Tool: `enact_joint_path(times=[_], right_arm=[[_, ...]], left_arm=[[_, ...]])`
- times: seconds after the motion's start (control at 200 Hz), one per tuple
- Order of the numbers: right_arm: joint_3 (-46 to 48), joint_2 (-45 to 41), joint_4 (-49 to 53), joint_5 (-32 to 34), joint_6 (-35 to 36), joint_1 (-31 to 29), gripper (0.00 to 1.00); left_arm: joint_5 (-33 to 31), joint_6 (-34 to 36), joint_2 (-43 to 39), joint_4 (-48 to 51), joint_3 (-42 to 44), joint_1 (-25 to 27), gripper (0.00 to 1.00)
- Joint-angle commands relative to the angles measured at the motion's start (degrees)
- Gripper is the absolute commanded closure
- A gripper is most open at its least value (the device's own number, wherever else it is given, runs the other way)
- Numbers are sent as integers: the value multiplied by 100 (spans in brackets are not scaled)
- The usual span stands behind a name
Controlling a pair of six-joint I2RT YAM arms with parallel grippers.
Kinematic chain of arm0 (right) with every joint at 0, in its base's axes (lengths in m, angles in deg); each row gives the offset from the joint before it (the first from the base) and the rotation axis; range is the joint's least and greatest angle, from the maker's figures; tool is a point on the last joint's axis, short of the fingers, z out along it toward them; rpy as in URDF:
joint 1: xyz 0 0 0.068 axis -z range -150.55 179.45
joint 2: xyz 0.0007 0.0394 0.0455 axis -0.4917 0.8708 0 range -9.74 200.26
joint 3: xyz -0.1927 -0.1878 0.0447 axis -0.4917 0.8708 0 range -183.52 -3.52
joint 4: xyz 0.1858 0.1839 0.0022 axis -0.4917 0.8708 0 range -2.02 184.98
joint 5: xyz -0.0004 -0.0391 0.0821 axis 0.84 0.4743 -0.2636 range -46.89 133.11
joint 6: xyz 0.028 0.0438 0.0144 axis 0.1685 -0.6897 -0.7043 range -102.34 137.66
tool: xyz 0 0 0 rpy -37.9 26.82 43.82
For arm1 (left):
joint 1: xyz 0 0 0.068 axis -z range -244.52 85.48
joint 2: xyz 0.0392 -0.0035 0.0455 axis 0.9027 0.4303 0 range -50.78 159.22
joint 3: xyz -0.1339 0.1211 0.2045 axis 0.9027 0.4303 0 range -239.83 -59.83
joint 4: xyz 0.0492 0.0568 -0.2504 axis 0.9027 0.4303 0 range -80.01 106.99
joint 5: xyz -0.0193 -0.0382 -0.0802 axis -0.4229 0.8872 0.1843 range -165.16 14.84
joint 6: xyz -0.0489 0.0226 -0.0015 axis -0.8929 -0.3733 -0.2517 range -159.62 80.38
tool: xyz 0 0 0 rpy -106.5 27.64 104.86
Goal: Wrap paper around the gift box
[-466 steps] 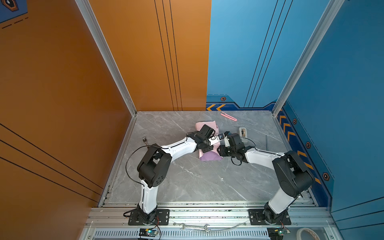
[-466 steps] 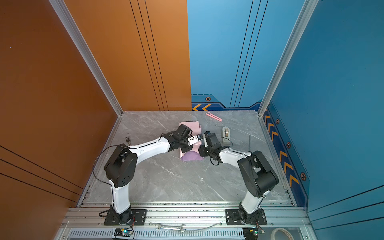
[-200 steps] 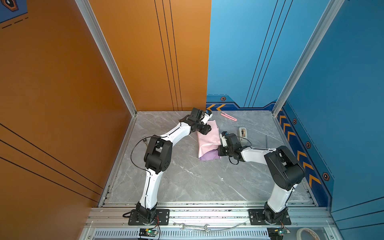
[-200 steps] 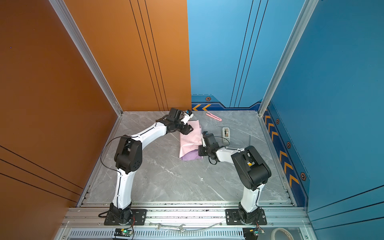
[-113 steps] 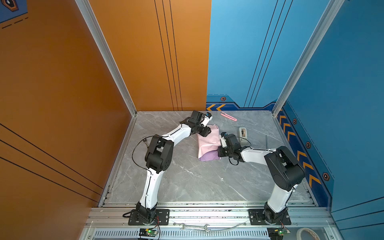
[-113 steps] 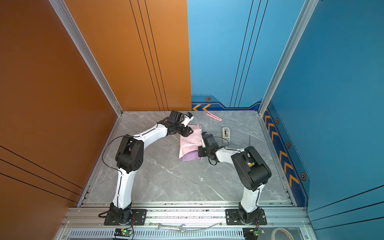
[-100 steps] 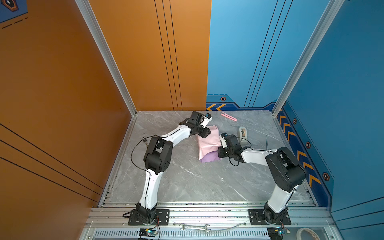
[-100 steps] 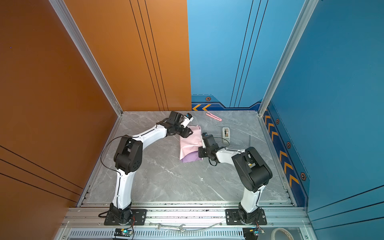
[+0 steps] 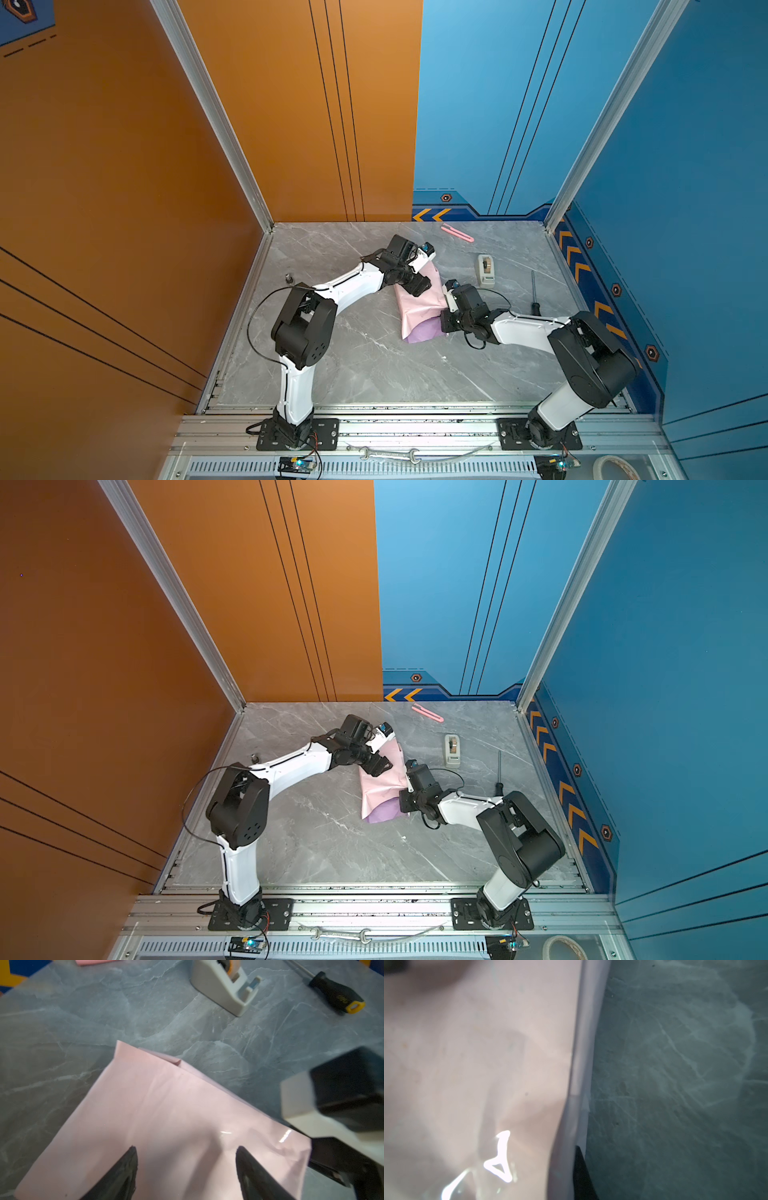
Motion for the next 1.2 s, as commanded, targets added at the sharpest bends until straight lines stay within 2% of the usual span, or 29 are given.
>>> enact_joint_path(times=[0.0,0.15,0.411,0.506,0.611,0.776,0.856,0.981,1.076,1.197], right_arm=[[142,-193,12,189,-81,-27,93],[170,-207,4,150,-67,-22,93],[215,-216,9,141,-60,-18,93],[233,-226,-13,132,-79,-19,93],[250,-251,-13,128,-72,-12,93],[269,-315,3,127,-79,-16,91],[300,-415,50,133,-114,-10,83],[396,-786,195,-74,-183,55,60],[513,-1130,326,-387,-255,225,54],[542,-1286,516,-669,-224,483,53]], left_arm=[[245,958,-531,-169,343,260,22],[187,1901,-576,-238,798,477,20],[63,2096,-337,-232,923,519,23],[-204,2149,-256,-276,994,570,25],[-546,2228,-180,-426,1138,630,32],[-974,2239,-151,-889,1417,688,51],[-1009,2235,-158,-1018,1523,696,54],[-1054,2220,-119,-1048,1525,740,59],[-1039,2222,-114,-1041,1538,764,61],[-969,2207,-114,-1049,1560,773,62]])
